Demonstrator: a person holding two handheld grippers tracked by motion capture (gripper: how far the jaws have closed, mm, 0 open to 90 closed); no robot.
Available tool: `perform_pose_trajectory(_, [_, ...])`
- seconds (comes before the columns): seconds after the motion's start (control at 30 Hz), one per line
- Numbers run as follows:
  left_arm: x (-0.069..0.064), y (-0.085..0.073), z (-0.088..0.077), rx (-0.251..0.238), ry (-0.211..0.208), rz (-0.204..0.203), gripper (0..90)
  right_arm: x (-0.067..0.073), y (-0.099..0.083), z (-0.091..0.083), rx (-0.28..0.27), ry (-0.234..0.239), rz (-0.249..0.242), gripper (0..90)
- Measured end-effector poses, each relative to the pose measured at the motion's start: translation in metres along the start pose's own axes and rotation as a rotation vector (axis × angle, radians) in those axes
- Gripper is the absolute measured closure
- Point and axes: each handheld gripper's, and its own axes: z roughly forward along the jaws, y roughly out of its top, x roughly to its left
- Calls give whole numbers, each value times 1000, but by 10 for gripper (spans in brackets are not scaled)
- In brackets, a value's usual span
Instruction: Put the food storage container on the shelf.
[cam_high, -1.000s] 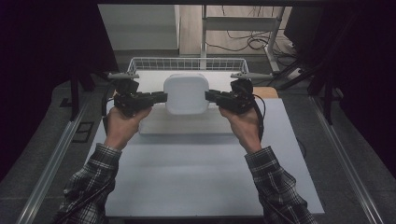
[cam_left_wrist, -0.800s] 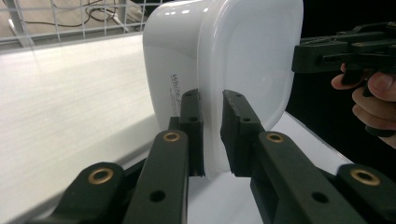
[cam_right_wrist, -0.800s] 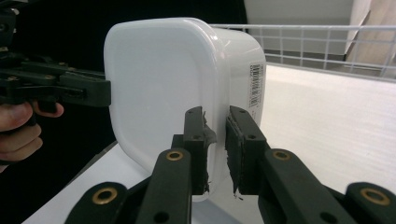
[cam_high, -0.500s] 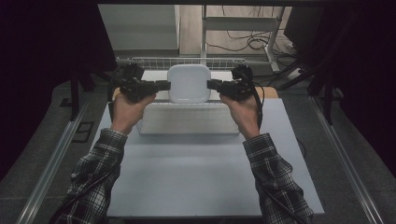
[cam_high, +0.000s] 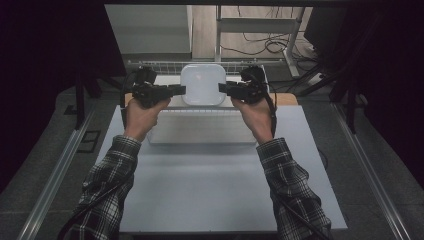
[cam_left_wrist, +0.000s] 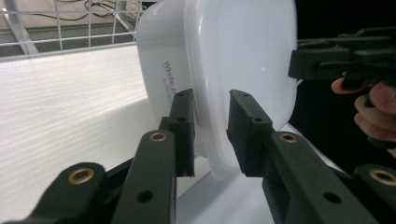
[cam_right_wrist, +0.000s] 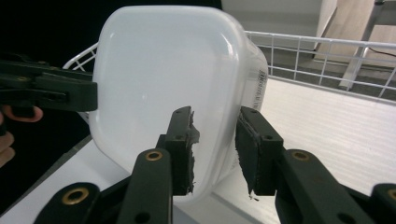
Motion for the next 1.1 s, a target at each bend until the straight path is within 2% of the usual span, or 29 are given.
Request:
perform_pose_trajectory(0.17, [1,4,2,7,11,-3,721,-1,2,6,10,-4,-11,626])
perform_pose_trajectory(0.3, [0,9,8,21,64,23,684,1,2,11,27,-32,-37,591])
perform_pose_trajectory(0.57, [0,19,17,40,149,61,611,-4,7,19,33,-31,-12,563])
perform_pose_trajectory(0.67, [1,18,20,33,147,52,596,-6,7,20,28,-24,1,551])
perform_pose_trajectory(0.93, [0,17,21,48,147,52,562,-6,8,22,27,-30,1,520])
perform_pose_trajectory(1.03, [1,18,22,34,146,37,524,-6,9,22,26,-65,-21,495])
perform_pose_trajectory(1.1, [2,19,24,46,158,40,510,-7,11,23,13,-66,-13,487])
